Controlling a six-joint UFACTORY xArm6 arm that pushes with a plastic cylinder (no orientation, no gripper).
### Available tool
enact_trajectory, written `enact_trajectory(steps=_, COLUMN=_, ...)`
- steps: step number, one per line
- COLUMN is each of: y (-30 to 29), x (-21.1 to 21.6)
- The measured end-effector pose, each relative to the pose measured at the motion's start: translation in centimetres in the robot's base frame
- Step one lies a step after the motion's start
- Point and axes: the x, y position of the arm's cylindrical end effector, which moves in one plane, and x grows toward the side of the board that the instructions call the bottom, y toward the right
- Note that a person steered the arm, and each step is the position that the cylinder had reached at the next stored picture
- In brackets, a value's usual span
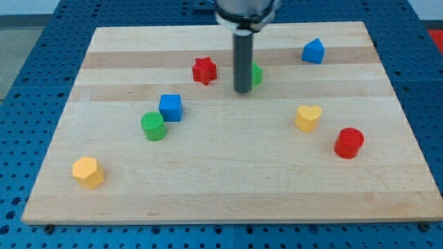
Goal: Push red circle into red star
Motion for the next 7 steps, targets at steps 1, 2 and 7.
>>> enact_trajectory(steps=1, y=2.1, x=-3.7)
enact_trajectory(steps=2, y=0.4, x=-3.2)
enact_trajectory(steps=7, y=-11.8, x=-3.2)
